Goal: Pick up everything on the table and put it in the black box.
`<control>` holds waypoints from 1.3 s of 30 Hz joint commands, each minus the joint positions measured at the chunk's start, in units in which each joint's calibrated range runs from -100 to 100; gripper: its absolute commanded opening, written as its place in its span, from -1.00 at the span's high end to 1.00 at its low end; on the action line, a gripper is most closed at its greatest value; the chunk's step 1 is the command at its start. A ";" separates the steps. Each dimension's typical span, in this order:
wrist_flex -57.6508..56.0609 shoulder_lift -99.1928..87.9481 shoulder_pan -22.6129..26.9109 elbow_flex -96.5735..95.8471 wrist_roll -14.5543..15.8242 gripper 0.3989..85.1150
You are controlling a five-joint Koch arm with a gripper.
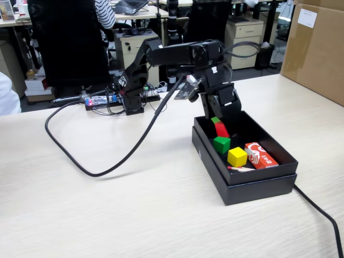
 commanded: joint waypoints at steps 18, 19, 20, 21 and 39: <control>-0.85 6.02 -0.24 -0.60 1.66 0.92; -0.85 6.02 -0.24 -0.96 1.56 0.74; -0.85 6.02 -0.24 -1.14 1.51 0.65; -0.85 6.02 -0.24 -1.14 1.51 0.63; -0.85 -18.54 -0.59 -0.60 -0.20 -0.14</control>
